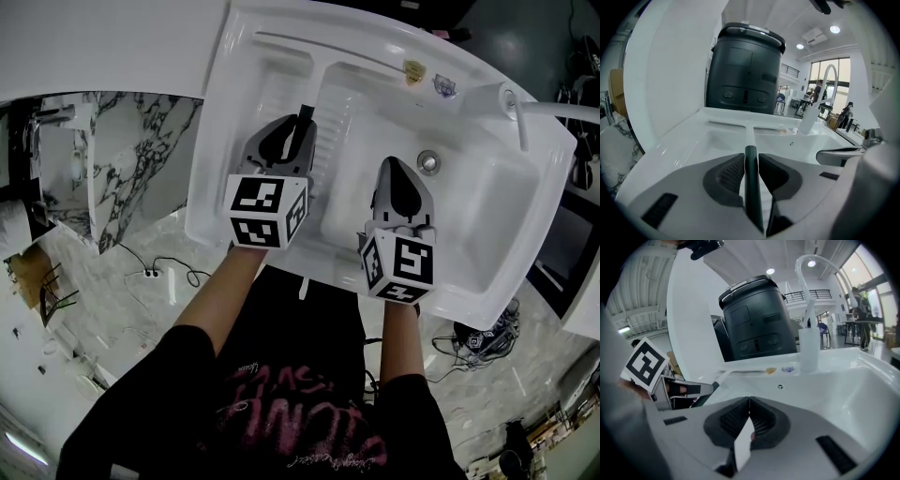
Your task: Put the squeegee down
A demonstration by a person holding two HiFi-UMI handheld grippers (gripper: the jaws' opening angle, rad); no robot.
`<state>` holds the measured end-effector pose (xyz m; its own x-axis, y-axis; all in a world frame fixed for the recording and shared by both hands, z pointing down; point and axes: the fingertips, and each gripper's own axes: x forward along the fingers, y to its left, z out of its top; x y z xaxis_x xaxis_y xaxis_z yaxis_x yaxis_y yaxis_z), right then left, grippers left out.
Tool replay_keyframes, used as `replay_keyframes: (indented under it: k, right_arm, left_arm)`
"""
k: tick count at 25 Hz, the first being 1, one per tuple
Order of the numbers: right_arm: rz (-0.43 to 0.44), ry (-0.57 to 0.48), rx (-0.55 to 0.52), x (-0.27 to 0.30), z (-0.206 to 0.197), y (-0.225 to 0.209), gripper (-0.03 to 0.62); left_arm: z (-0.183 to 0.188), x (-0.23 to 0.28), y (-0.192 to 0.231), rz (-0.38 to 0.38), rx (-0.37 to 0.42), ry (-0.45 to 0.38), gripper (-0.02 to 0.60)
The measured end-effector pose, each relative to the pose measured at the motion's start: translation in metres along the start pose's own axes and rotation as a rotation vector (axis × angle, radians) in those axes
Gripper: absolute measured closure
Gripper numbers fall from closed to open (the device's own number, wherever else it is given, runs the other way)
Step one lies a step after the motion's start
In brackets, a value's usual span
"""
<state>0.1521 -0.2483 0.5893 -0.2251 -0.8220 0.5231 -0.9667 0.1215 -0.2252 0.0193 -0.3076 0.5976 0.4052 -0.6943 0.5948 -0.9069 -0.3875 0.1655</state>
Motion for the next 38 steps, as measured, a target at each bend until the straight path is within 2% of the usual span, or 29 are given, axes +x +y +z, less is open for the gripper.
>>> replay_keyframes:
  k: [12,23,38]
  right_arm:
    - [-0.004,-0.045,0.000,-0.018,0.013,0.015,0.574]
    - [-0.016,-0.070,0.009,-0.039,0.008,0.024,0.574]
    - [-0.012,-0.143,-0.018,-0.075,0.023,0.055,0.574]
  left_arm:
    - [0.011,-0.026,-0.003,-0.008,0.017,-0.040,0.488]
    - [0.004,-0.053,-0.003,0.014,0.050,-0.072,0.571]
    - [0.008,-0.101,-0.005,0.017,0.082,-0.127,0.572]
